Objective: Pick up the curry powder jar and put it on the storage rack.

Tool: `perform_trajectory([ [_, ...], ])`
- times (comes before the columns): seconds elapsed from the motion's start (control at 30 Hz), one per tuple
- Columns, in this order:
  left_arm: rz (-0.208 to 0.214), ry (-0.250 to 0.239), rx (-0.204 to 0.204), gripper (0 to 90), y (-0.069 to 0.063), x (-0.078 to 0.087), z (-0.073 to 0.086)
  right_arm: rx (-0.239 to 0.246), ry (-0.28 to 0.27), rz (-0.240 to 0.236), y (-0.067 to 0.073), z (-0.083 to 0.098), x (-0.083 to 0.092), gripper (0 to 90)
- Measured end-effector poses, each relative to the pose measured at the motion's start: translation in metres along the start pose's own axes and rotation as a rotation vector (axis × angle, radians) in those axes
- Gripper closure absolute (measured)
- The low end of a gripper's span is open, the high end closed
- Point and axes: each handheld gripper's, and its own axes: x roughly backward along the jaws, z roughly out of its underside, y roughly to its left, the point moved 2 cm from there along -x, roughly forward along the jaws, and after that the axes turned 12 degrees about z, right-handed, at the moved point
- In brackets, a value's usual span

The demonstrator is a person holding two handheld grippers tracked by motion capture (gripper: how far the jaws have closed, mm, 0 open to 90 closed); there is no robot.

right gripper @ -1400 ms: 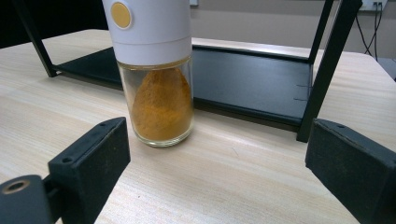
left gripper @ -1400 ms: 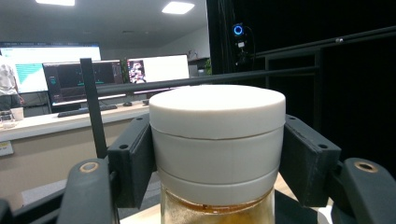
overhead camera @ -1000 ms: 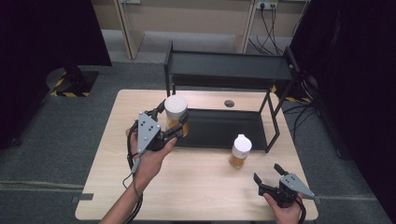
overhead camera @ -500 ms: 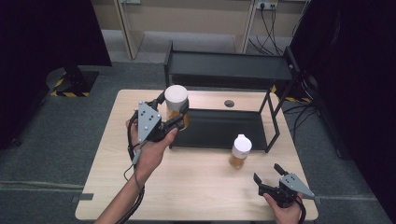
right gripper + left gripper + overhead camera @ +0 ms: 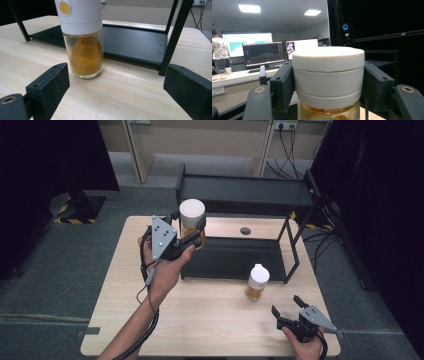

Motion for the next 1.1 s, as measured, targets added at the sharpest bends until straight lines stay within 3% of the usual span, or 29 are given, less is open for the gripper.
perform_trajectory([
  [1.1,-0.031,-0.022,0.001,33.6,0.010,-0.036,-0.035,-0.002,-0.001,-0.002,0.000,0.000,0.000,7.0],
])
